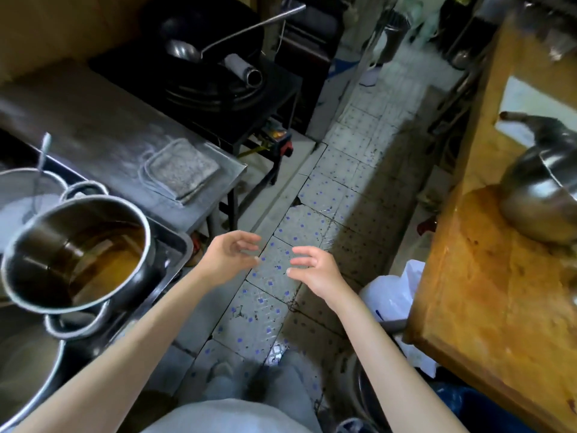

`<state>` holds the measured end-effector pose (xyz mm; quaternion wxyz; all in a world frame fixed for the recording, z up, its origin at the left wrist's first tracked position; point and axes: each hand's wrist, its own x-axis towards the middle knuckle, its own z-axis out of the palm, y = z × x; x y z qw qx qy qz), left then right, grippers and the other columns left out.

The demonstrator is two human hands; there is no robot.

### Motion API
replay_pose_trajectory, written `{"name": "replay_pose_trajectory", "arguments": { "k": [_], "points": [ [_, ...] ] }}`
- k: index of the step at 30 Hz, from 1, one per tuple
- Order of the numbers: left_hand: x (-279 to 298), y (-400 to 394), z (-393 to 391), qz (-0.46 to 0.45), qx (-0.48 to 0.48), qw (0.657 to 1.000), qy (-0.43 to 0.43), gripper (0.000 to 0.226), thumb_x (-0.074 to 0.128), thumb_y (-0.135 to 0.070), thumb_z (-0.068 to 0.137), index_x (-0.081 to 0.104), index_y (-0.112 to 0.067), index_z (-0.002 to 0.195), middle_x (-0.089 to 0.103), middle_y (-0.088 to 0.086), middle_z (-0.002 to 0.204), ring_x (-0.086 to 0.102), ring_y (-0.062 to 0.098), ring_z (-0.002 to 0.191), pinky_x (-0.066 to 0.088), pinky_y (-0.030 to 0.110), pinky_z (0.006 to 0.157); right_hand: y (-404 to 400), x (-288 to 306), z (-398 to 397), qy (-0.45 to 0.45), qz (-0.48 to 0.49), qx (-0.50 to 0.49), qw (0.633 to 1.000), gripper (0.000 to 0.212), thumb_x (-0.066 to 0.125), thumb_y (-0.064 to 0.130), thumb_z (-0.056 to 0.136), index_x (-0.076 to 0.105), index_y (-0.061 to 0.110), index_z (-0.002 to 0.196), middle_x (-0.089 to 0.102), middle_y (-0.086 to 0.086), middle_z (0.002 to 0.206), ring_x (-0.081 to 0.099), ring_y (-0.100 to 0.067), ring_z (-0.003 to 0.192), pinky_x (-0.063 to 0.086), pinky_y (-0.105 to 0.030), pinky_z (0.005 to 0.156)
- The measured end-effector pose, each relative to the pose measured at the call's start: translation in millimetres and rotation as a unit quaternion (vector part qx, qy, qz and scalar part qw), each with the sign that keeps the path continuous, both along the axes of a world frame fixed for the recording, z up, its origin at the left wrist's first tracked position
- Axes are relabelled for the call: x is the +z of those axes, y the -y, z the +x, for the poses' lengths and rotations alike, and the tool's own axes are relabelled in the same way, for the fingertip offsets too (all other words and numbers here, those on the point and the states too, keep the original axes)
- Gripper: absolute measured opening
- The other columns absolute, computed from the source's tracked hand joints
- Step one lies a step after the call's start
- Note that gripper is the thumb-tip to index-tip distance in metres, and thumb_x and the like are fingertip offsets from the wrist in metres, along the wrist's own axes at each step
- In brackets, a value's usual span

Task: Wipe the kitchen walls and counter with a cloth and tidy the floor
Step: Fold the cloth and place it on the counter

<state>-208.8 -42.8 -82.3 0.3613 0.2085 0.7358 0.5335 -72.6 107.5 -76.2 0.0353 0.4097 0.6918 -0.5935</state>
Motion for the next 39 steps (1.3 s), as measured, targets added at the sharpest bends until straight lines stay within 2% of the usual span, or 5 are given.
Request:
{"name": "replay_pose_trajectory", "arguments": {
  "k": [7, 15, 19, 24, 39],
  "points": [
    [1, -7, -36, -0.024, 0.07, 0.997, -0.008, 0.033, 0.073, 0.001, 0.076, 0.064, -0.018, 0.103, 0.067, 0.002, 0.093, 0.059, -0.008, 0.055, 0.047, 0.008, 0.057, -28, 8, -55, -0.002, 0.006, 0.08, 0.997, 0.042, 0.072, 0.011, 0.079, 0.057, 0.022, 0.117, 0.064, 0.003, 0.104, 0.06, -0.008, 0.089, 0.048, -0.017, 0.067],
    [10, -25, -77, -0.03, 0.214, 0.976, 0.008, 0.03, 0.07, 0.002, 0.079, 0.064, -0.018, 0.1, 0.066, 0.004, 0.095, 0.062, 0.006, 0.07, 0.05, 0.009, 0.065, -79, 15, -142, -0.012, 0.005, 0.209, 0.978, 0.045, 0.072, 0.013, 0.079, 0.056, 0.019, 0.121, 0.063, 0.002, 0.109, 0.06, -0.011, 0.1, 0.049, -0.019, 0.072],
    [7, -31, -99, -0.038, 0.267, 0.963, 0.002, 0.031, 0.073, -0.003, 0.078, 0.064, -0.029, 0.092, 0.067, 0.004, 0.099, 0.065, 0.016, 0.082, 0.055, 0.031, 0.082, -103, 18, -187, -0.021, 0.01, 0.255, 0.967, 0.044, 0.072, 0.014, 0.079, 0.057, 0.02, 0.12, 0.064, 0.0, 0.11, 0.061, -0.015, 0.103, 0.049, -0.028, 0.087],
    [-1, -39, -111, -0.054, 0.328, 0.943, 0.01, 0.032, 0.073, -0.008, 0.079, 0.064, -0.019, 0.107, 0.068, 0.002, 0.097, 0.066, 0.011, 0.078, 0.055, 0.021, 0.067, -110, 13, -235, -0.025, 0.02, 0.327, 0.945, 0.044, 0.074, 0.016, 0.077, 0.057, 0.02, 0.118, 0.063, 0.002, 0.107, 0.059, -0.01, 0.105, 0.047, -0.027, 0.09],
    [-14, -13, -163, -0.122, 0.398, 0.909, 0.027, 0.05, 0.081, -0.018, 0.069, 0.059, -0.027, 0.113, 0.058, 0.0, 0.112, 0.065, 0.018, 0.091, 0.054, 0.029, 0.079, -62, 1, -328, 0.008, 0.07, 0.418, 0.906, 0.063, 0.077, 0.021, 0.077, 0.048, 0.018, 0.132, 0.044, -0.005, 0.138, 0.044, -0.02, 0.128, 0.04, -0.028, 0.095]
  ]
}}
